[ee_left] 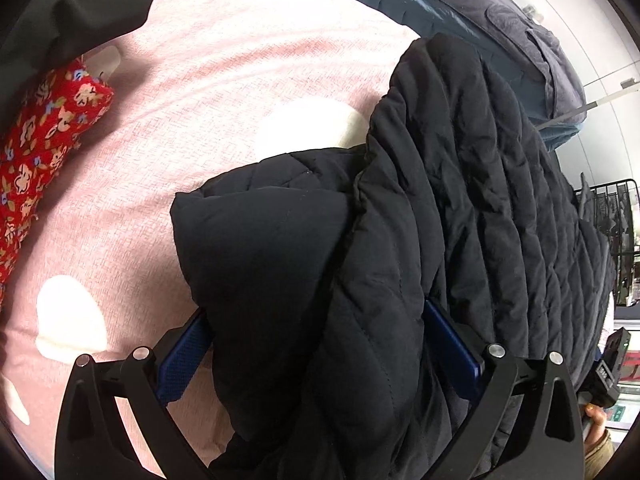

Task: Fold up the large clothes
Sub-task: 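Grasp the folded black jacket bundle with both grippers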

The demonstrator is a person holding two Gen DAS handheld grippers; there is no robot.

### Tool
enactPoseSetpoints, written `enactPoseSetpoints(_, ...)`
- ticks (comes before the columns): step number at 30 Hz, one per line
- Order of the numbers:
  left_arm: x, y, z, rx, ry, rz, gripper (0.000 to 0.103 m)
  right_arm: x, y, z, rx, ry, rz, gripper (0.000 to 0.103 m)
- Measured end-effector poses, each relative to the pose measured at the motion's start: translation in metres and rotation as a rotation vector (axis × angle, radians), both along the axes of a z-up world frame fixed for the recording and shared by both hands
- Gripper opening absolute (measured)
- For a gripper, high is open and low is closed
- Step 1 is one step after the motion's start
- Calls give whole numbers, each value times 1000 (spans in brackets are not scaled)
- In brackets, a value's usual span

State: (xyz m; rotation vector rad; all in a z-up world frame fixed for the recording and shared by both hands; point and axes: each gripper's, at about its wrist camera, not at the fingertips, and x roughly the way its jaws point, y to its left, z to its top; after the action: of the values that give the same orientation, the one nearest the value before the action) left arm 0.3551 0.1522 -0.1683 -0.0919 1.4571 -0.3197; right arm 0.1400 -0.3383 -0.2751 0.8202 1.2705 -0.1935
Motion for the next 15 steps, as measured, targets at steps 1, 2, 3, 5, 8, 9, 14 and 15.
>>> enactPoseSetpoints(1, 0, -2, -1, 9, -4, -1, 98, 1, 2, 1, -7, 3, -1, 98)
enactPoseSetpoints(2, 0, -5, -2, 19, -8, -4, 98, 3, 4, 1, -14, 5, -4, 98)
enactPoseSetpoints(3, 0, -8, -2, 27, -12, -6, 98, 4, 6, 2, -22, 8, -7, 98)
enactPoseSetpoints(5, 0, -14, -3, 42, -24, -14, 99, 7, 11, 3, -33, 11, -10, 98)
enactPoseSetpoints(8, 1, -19, -5, 42, -36, -20, 99, 11, 16, 4, -46, 17, -14, 98)
enactPoseSetpoints(9, 1, -21, -5, 41, -37, -21, 99, 12, 16, 3, -50, 19, -16, 98)
enactPoseSetpoints(14, -6, -24, -2, 45, -38, -25, 98, 17, 22, 4, -72, 31, -20, 97)
enactPoseSetpoints(15, -9, -21, 3, 47, -39, -26, 98, 18, 24, 5, -80, 34, -19, 94)
